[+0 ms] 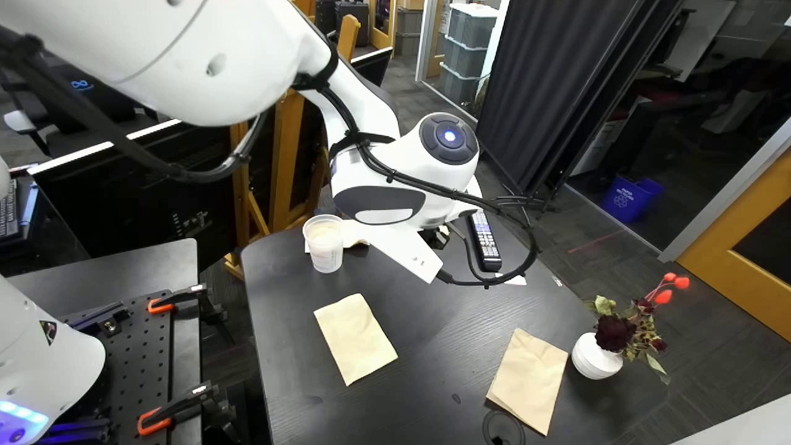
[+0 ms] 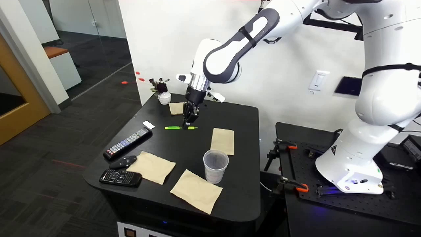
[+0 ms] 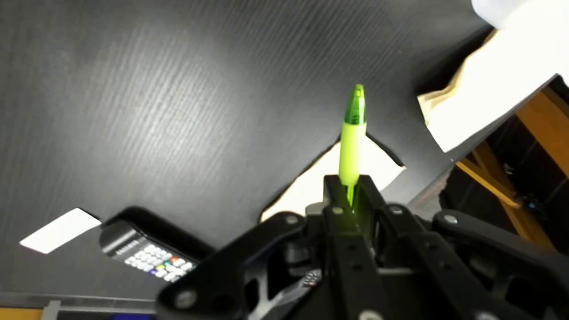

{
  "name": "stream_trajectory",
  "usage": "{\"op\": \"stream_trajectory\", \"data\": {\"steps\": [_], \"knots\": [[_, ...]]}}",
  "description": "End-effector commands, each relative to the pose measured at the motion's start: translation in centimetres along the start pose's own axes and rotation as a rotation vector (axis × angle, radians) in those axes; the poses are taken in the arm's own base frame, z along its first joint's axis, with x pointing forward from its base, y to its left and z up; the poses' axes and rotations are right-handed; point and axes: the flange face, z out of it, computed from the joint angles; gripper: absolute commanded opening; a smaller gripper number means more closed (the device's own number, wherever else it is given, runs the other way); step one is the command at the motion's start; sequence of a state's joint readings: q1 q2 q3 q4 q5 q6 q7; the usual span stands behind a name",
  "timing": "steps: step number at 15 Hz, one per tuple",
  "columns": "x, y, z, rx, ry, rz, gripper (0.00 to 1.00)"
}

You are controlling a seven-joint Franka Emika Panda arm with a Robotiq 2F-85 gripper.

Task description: Pick up the pen and place it in the cup

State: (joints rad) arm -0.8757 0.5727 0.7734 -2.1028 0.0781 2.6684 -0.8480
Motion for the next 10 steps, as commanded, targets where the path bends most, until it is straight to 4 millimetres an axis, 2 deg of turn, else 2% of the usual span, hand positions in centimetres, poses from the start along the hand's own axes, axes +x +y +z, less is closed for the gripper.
{"op": "stream_trajectory", "data": {"steps": [1,2,3,10], "knots": [[0.8,0.1,-1.2,-0.098,-0.132,0.053,0.37],[0.8,0.1,-1.0,-0.109,-0.16,0.062,0.38],[0.8,0.1,-0.9,-0.119,-0.184,0.064,0.43],[1.4,-0.1,0.4,-0.156,-0.309,0.057,0.95]]}}
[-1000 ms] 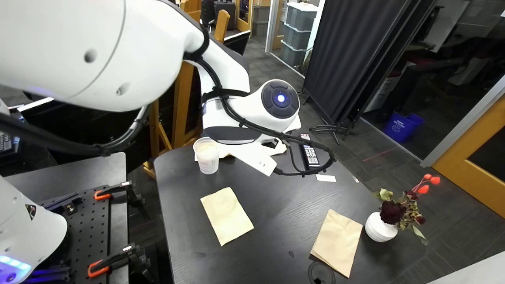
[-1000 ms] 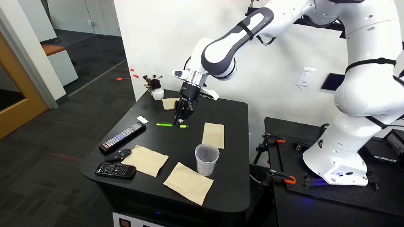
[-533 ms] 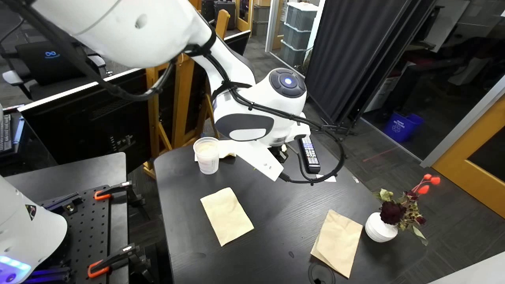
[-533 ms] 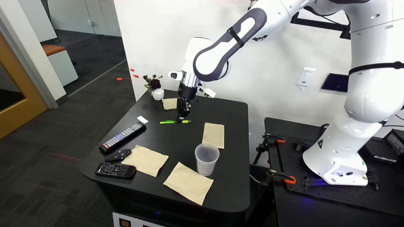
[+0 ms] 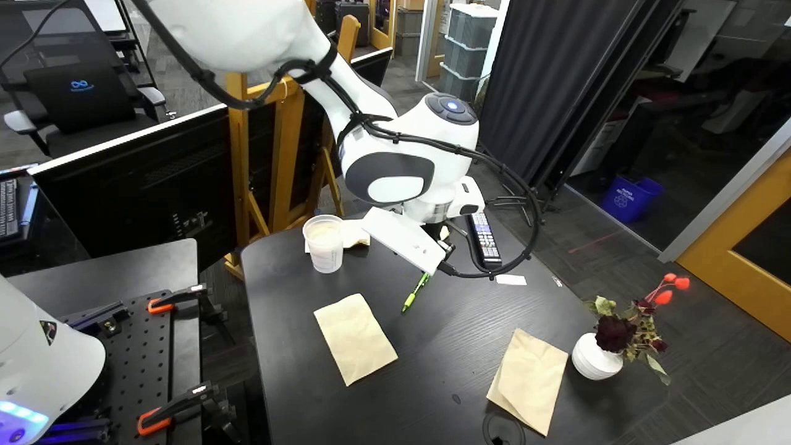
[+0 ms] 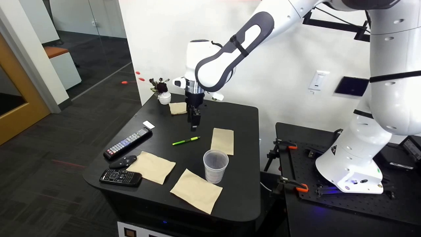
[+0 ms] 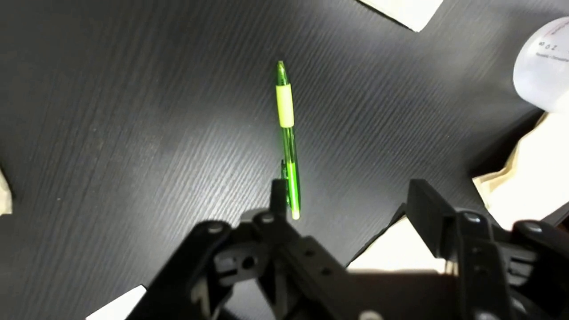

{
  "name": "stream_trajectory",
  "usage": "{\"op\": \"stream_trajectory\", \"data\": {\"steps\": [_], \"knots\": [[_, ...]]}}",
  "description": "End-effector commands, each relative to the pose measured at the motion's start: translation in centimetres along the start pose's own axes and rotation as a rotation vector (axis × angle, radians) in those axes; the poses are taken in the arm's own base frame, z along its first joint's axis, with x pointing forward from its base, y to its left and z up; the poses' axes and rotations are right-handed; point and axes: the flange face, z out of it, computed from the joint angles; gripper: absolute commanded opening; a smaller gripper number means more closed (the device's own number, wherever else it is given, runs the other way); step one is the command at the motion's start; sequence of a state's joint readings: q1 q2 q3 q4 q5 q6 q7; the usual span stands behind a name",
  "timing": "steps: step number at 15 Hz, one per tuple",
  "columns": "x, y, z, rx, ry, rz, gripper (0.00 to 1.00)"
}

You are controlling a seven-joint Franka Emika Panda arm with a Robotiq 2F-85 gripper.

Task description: Pick up the pen and place it in the cup

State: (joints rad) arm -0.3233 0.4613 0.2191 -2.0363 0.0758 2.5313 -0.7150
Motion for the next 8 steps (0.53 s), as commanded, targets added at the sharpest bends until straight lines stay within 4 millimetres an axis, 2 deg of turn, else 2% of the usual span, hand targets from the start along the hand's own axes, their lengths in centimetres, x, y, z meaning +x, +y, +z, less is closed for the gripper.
{"op": "stream_trajectory", "data": {"steps": [1,8], "knots": [[0.6,-0.13,-0.67,-0.019,-0.055,0.01,1.0],[0.41,-0.32,0.18,-0.016,-0.048,-0.015,1.0]]}}
